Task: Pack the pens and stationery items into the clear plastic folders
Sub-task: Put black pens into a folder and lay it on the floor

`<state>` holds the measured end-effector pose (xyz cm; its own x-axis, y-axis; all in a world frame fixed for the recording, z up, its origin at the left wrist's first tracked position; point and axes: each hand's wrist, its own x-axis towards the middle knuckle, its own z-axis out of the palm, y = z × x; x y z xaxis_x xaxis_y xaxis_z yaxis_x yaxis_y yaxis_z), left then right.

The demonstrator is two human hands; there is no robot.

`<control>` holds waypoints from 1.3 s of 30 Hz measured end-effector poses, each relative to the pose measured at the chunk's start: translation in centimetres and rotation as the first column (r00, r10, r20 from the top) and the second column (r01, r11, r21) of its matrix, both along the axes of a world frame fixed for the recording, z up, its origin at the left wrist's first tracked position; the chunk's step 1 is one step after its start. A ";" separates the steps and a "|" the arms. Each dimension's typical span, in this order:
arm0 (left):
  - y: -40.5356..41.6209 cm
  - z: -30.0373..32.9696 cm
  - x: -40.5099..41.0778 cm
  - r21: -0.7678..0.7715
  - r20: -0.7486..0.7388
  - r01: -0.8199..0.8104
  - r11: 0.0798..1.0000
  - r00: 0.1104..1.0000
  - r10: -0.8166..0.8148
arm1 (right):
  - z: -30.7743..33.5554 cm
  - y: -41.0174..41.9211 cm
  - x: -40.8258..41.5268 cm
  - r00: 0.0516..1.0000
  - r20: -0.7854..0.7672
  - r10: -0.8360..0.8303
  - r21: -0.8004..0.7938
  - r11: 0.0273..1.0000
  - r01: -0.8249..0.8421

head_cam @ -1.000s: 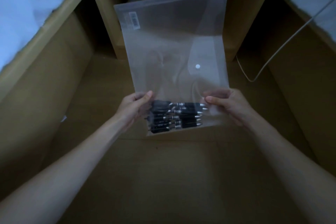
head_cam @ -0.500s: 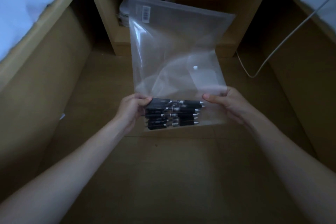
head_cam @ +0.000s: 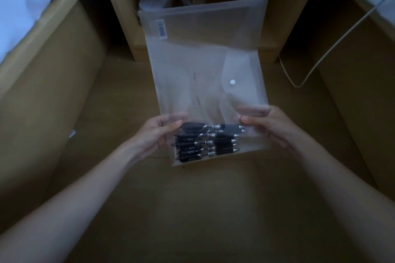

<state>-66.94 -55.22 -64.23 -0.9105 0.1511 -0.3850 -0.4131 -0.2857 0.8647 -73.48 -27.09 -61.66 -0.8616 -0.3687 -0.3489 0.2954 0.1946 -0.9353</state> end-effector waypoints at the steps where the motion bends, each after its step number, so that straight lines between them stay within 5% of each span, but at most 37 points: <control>1: 0.0 0.0 0.1 -0.008 0.001 -0.016 1.000 1.000 0.016 | -0.2 0.2 0.0 0.999 0.028 0.018 -0.027 0.999 -0.017; 8: -0.2 -0.4 0.2 -0.089 -0.034 -0.015 0.996 0.999 0.012 | -1.0 1.5 -0.8 0.959 0.240 0.149 -0.219 0.971 -0.096; 12: 0.0 -0.8 0.4 -0.099 -0.011 0.078 0.992 0.997 -0.079 | -0.6 1.3 -0.9 0.972 0.178 0.155 -0.164 0.978 -0.126; 16: 0.7 -0.9 0.3 -0.142 -0.049 -0.037 0.989 0.998 0.030 | -1.0 0.9 -0.8 0.967 0.178 0.183 -0.222 0.965 -0.142; 22: 0.9 -0.7 -0.1 -0.293 -0.082 -0.027 0.956 0.997 0.003 | -3.1 0.0 -0.9 0.987 0.161 0.012 -0.158 0.987 0.014; 31: 0.5 -1.0 0.1 0.051 0.048 -0.036 0.998 0.998 0.034 | -2.6 0.7 -1.5 0.985 0.172 -0.010 -0.145 0.989 0.036; 39: 0.8 -1.9 0.2 -0.187 -0.030 -0.059 0.981 0.998 0.054 | -3.2 0.7 -1.1 0.980 0.192 0.059 -0.163 0.986 -0.027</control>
